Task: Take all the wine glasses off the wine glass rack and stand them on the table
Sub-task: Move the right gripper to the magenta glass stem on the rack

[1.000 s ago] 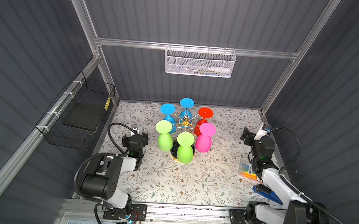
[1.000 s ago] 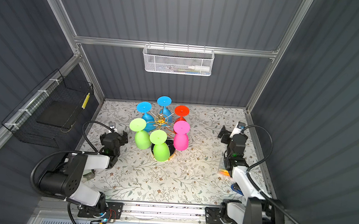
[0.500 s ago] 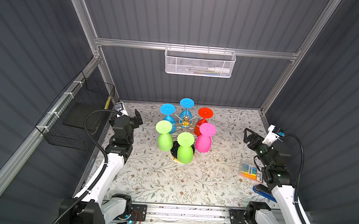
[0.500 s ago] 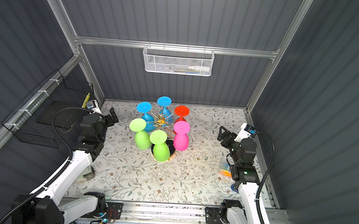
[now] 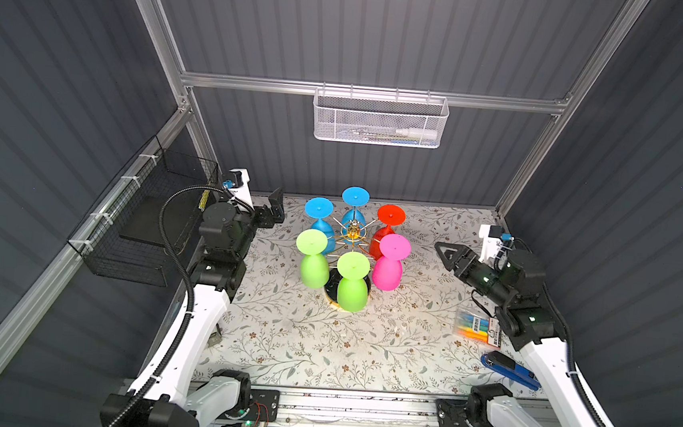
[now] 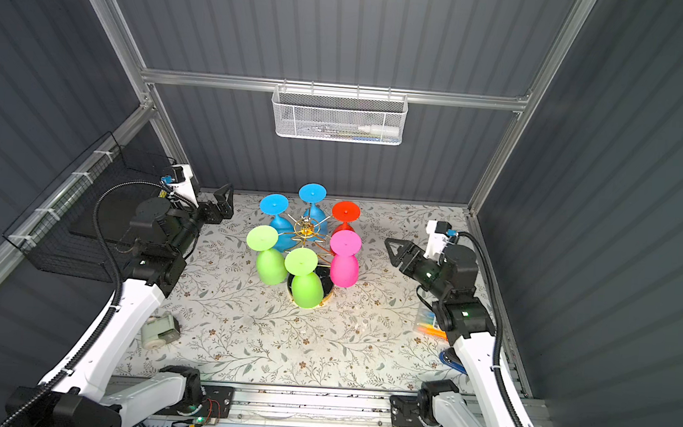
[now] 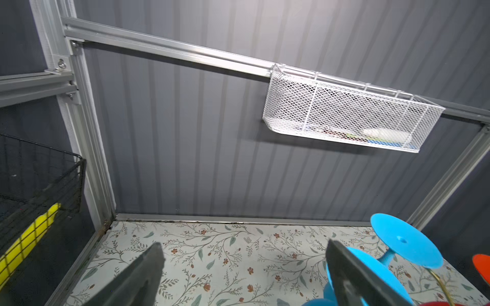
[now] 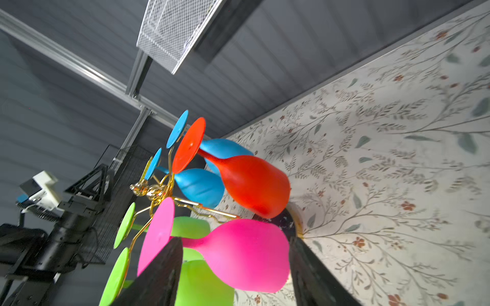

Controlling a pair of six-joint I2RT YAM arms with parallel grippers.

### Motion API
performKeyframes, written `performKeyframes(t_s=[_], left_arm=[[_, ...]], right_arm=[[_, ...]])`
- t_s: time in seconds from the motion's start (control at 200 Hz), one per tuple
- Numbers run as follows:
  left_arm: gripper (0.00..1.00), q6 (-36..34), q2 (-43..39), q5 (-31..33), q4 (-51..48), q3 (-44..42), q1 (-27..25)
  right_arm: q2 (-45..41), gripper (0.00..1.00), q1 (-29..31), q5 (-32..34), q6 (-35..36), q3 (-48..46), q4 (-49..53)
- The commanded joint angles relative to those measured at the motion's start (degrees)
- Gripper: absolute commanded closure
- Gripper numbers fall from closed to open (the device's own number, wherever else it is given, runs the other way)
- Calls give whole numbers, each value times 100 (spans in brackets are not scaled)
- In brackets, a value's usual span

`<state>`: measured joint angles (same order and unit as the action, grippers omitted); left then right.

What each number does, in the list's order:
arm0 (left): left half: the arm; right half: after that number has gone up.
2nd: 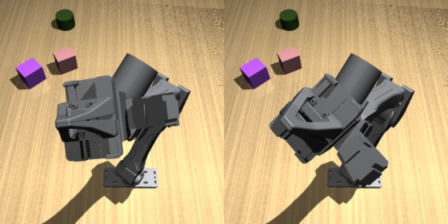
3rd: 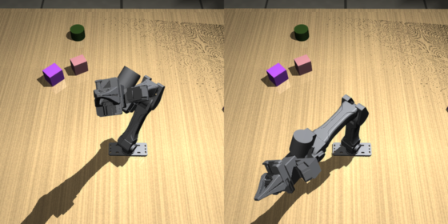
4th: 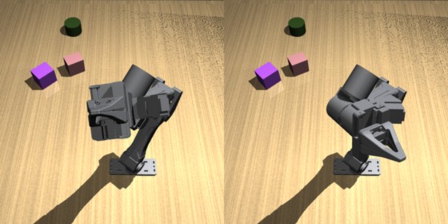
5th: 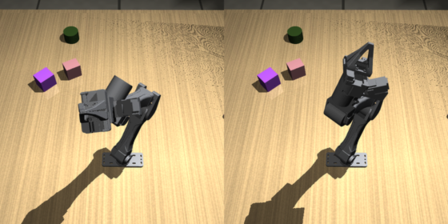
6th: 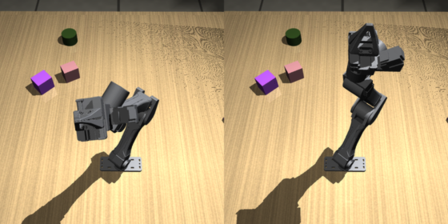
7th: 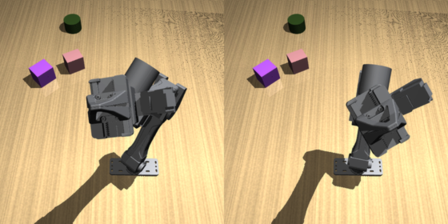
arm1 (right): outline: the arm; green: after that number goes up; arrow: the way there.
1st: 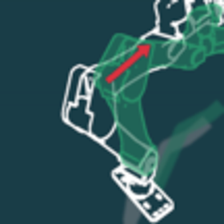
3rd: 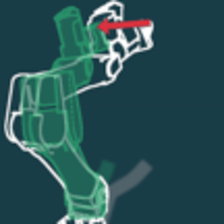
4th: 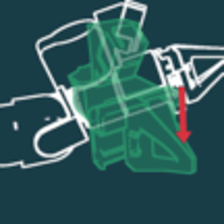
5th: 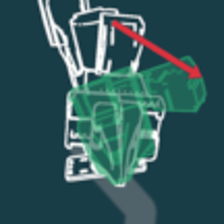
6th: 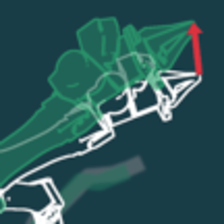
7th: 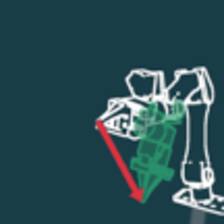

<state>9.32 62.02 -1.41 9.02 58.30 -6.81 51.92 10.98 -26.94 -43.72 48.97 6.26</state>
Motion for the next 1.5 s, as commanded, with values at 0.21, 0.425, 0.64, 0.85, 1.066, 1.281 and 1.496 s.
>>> performKeyframes(t_s=[0.21,0.425,0.64,0.85,1.066,1.281,1.496], left_arm=[[2,167,-203,-398,59,-20,4],[1,266,-173,-523,80,39,4],[1,350,-95,-622,118,47,4],[1,347,-93,-632,136,42,4],[1,339,-91,-624,142,6,4],[1,316,-125,-613,162,-30,4],[1,307,-161,-615,171,-73,3]], right_arm=[[656,41,576,-461,-478,657,-157],[867,44,788,-471,-601,743,-227],[1094,50,980,-443,-653,846,-212],[1182,61,1002,-470,-717,904,-240],[1186,75,1011,-512,-820,904,-293],[1189,86,1011,-514,-923,924,-302],[1182,93,1011,-557,-1089,982,-379]])
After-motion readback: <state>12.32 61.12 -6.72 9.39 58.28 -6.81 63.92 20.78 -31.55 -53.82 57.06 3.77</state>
